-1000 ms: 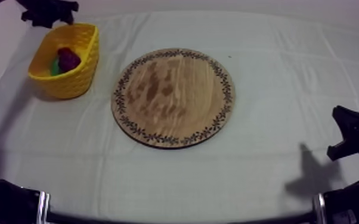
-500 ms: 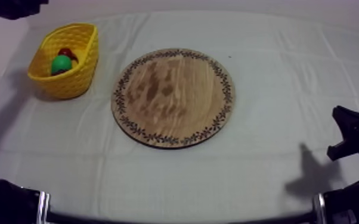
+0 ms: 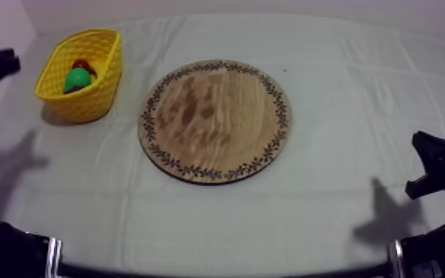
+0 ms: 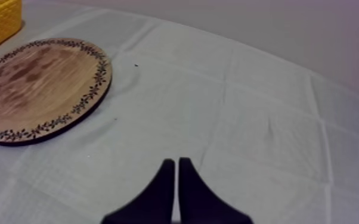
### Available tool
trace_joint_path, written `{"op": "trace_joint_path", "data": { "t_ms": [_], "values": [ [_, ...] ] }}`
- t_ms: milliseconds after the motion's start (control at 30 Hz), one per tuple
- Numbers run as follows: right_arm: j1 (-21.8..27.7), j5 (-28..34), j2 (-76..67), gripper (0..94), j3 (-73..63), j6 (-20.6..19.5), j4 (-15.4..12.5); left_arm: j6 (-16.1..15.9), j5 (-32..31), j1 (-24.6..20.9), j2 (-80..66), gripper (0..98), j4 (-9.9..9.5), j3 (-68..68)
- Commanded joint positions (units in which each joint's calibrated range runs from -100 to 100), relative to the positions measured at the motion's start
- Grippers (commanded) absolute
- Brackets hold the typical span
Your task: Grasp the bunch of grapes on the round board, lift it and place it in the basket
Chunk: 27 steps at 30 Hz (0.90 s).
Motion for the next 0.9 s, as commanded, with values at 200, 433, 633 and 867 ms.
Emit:
{"op": "trace_joint_path", "data": {
  "t_ms": [200, 433, 633, 867],
  "values": [
    [0.02, 0.0, -0.01, 0.4, -0.03, -0.01, 0.01, -1.24, 2.51, -1.12, -31.77, 0.0, 0.36, 24.95],
    [0.02, 0.0, -0.01, 0.4, -0.03, -0.01, 0.01, -1.14, 2.25, -1.15, -42.87, 0.0, 0.96, 32.87],
    [0.02, 0.0, -0.01, 0.4, -0.03, -0.03, 0.01, 0.78, 3.35, -0.84, -46.72, 0.0, 0.61, 34.66],
    [0.02, 0.0, -0.01, 0.4, -0.03, 0.0, 0.01, 2.56, 5.19, -0.17, -48.67, 0.0, 0.53, 34.88]
  ]
}}
